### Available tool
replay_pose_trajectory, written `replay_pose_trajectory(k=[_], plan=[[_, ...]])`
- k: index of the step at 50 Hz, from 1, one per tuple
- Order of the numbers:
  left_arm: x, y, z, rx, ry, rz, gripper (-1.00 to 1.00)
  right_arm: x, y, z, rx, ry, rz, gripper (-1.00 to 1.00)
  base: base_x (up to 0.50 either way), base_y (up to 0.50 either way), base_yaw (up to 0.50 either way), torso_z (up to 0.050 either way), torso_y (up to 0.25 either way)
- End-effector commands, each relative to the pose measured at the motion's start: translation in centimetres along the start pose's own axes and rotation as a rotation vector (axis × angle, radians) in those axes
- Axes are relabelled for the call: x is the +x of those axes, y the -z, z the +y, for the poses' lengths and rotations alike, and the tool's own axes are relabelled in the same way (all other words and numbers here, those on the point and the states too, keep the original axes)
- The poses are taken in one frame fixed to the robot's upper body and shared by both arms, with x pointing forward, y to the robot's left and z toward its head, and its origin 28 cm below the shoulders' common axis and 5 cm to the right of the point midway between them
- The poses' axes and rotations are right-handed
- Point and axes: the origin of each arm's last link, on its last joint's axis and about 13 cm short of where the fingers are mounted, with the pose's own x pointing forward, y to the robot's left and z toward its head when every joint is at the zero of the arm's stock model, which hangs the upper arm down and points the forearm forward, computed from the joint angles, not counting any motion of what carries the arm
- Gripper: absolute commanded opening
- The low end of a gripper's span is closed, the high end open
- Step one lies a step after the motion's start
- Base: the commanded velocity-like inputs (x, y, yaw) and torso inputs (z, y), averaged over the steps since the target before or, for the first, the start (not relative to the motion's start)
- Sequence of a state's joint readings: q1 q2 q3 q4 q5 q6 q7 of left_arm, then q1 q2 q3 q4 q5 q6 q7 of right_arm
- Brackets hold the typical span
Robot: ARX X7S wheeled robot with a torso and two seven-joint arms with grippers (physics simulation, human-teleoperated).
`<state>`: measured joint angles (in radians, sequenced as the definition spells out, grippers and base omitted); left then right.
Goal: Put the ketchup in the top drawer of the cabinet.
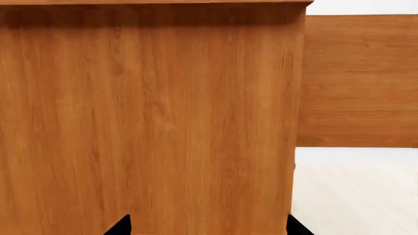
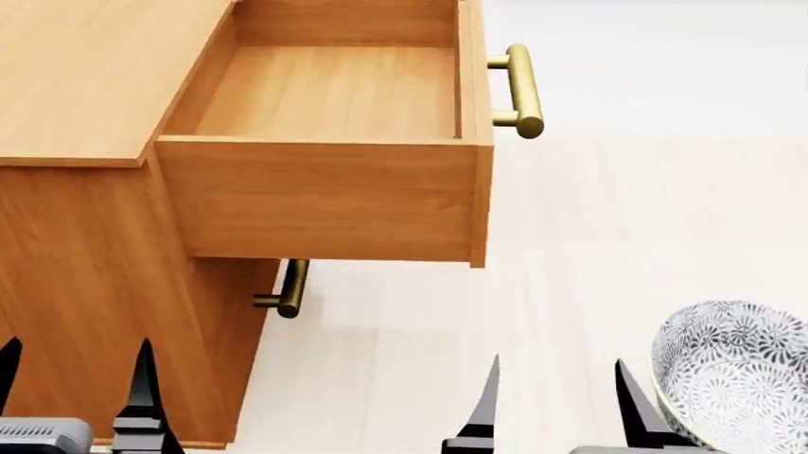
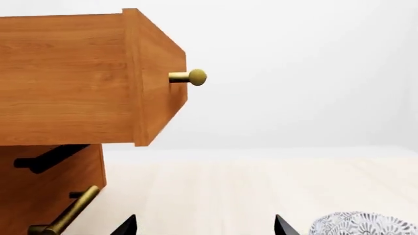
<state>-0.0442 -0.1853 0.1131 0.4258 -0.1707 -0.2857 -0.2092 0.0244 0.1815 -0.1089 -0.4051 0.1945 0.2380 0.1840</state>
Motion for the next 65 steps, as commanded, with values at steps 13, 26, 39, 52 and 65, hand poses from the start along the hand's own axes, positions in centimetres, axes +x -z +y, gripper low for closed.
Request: replay_pose_trajectory(k=[13,26,39,52,65], plan=[[-0.1,0.2,-0.1,-0.002,0.002,0.006,1.00,-0.3,-0.5,-0.3,-0.013,-0.018,-0.021,1.00,0.00,-0.08,0.00,0.000,0.000],[-0.2,0.3,-0.1,0.008,-0.003,0.008,1.00,0.1,-1.6,-2.5,-0.059,0.012,-0.040,1.00,0.00,0.00,0.00,0.000,0.000],[-0.2,0.2,-0.2,0.011,-0.001,0.009,1.00,0.4,-3.0,-5.0,-0.083,0.013,-0.046,1.00,0.00,0.00,0.00,0.000,0.000],[-0.1,0.3,-0.2,0.009,-0.006,0.010,1.00,0.5,-4.5,-8.2,-0.103,0.043,-0.050,1.00,0.00,0.00,0.00,0.000,0.000],[-0.1,0.4,-0.1,0.010,-0.008,0.014,1.00,0.8,-5.0,-10.7,-0.127,0.094,-0.032,1.00,0.00,0.00,0.00,0.000,0.000]])
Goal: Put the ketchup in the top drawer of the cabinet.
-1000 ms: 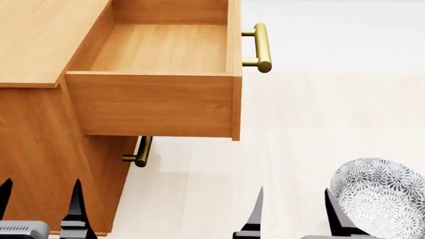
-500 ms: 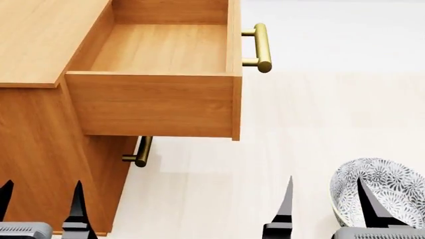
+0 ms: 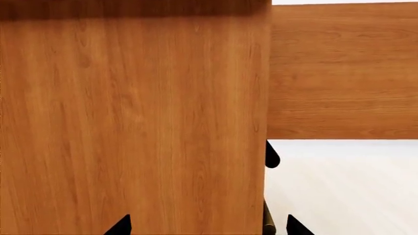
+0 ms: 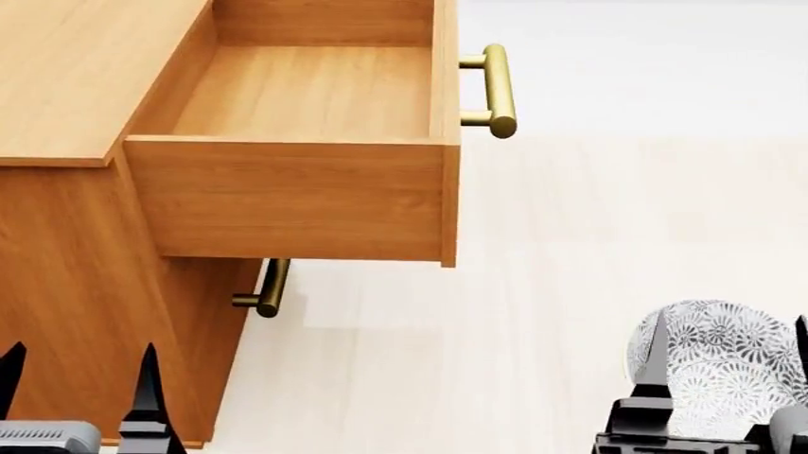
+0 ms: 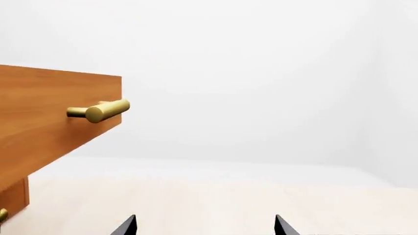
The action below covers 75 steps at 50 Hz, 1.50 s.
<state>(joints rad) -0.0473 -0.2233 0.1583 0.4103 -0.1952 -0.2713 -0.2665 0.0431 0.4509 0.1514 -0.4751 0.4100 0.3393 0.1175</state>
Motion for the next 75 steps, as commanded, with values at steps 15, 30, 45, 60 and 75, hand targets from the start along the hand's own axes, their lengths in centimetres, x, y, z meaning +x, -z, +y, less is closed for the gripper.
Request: replay_pose_trajectory(k=[15,30,45,60,75], plan=[[0.1,0.2,-0.1,0.000,-0.004,0.007,1.00,1.4,-0.7,-5.0,-0.007,0.028,0.013,1.00,0.00,0.00,0.00,0.000,0.000],[0.0,0.1,-0.4,0.001,-0.003,0.007,1.00,1.1,-0.8,-7.8,-0.011,-0.066,0.041,1.00,0.00,0.00,0.00,0.000,0.000],[0.0,0.2,-0.7,0.003,0.002,0.011,1.00,-3.8,-1.0,-8.0,0.024,-0.151,0.042,1.00,0.00,0.00,0.00,0.000,0.000],[0.0,0.4,-0.5,0.000,-0.002,0.013,1.00,-7.6,-1.3,-7.5,0.023,-0.082,0.000,1.00,0.00,0.00,0.00,0.000,0.000],[0.3,0.6,-0.5,-0.002,-0.002,0.017,1.00,-10.9,0.0,-7.9,0.042,-0.004,0.006,1.00,0.00,0.00,0.00,0.000,0.000]])
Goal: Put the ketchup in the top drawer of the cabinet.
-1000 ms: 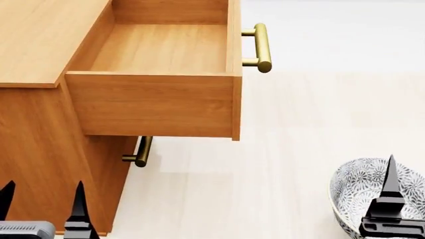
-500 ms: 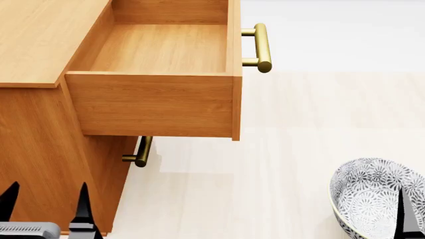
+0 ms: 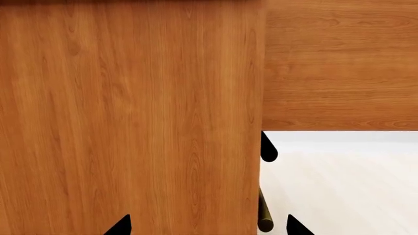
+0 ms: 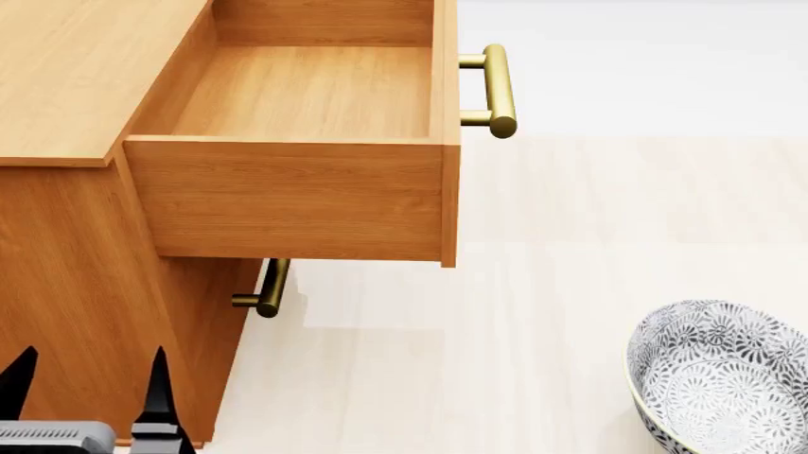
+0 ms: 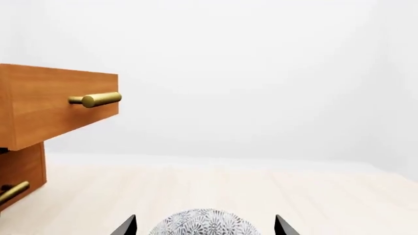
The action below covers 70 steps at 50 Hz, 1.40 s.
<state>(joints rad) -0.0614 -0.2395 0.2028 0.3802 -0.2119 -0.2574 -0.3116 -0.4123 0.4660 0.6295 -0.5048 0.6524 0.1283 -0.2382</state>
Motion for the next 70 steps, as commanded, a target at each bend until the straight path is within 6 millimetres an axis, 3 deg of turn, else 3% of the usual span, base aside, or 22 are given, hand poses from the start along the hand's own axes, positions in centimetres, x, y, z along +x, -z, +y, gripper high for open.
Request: replay_pose_trajectory(k=[1,32,40,61,70], plan=[[0.2,0.1,0.0,-0.004,0.001,0.004,1.00,-2.4,0.7,0.1,0.006,0.045,0.003,1.00,0.00,0.00,0.00,0.000,0.000],[0.2,0.7,0.2,-0.012,-0.002,0.014,1.00,-5.0,3.0,2.0,0.064,0.062,0.031,1.00,0.00,0.00,0.00,0.000,0.000],[0.3,0.7,0.2,-0.013,0.001,0.016,1.00,-5.6,5.3,2.3,0.068,0.076,0.058,1.00,0.00,0.00,0.00,0.000,0.000],[0.3,1.0,0.2,-0.021,-0.001,0.022,1.00,-5.3,7.9,2.2,0.073,0.106,0.067,1.00,0.00,0.00,0.00,0.000,0.000],[0.4,1.1,0.2,-0.024,-0.003,0.024,1.00,-5.2,7.8,2.2,0.062,0.108,0.074,1.00,0.00,0.00,0.00,0.000,0.000]])
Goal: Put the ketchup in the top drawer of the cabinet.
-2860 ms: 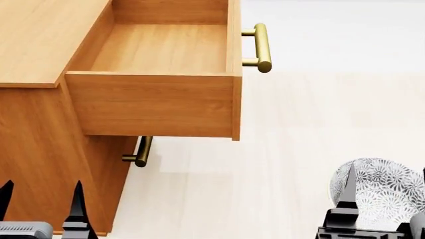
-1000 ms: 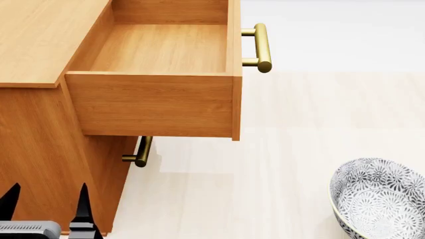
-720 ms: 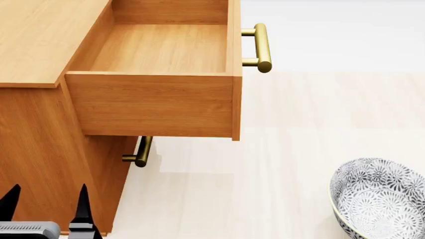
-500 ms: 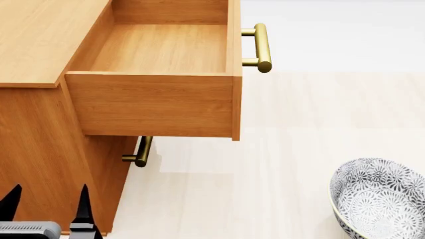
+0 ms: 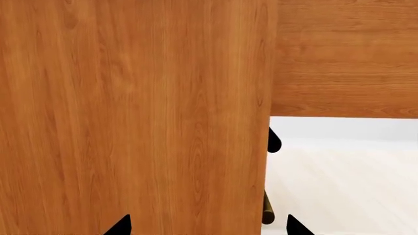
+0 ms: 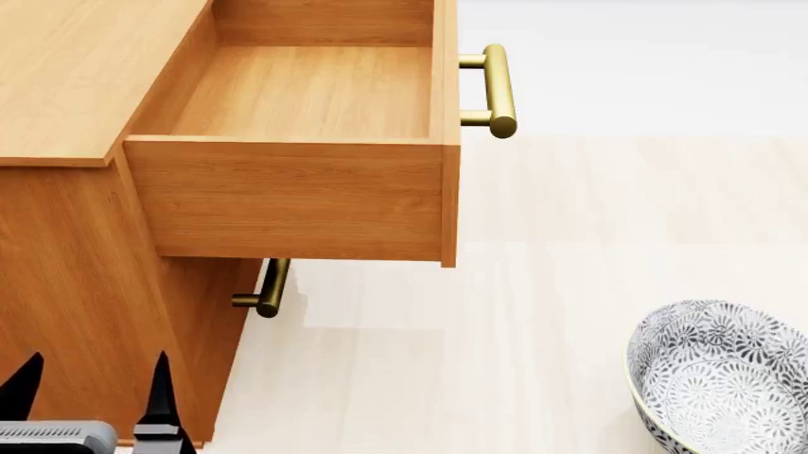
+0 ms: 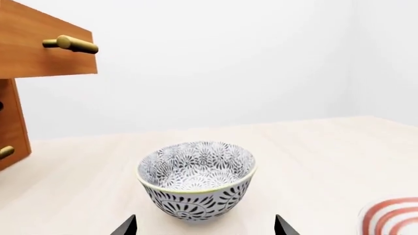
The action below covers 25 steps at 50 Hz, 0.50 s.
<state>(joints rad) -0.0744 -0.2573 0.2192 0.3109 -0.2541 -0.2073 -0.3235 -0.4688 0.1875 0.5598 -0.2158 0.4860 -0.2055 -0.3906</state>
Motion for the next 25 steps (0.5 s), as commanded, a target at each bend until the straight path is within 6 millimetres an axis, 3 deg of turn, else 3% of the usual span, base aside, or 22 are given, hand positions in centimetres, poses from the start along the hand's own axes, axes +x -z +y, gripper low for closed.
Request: replay_pose_trajectory(k=[1,25], plan=[[0.0,0.2,0.1,-0.004,-0.002,0.004,1.00,0.1,0.5,0.0,-0.010,0.010,0.009,1.00,0.00,0.00,0.00,0.000,0.000],[0.1,0.3,0.2,-0.009,-0.001,0.010,1.00,-0.3,1.7,0.1,0.003,0.035,0.035,1.00,0.00,0.00,0.00,0.000,0.000]])
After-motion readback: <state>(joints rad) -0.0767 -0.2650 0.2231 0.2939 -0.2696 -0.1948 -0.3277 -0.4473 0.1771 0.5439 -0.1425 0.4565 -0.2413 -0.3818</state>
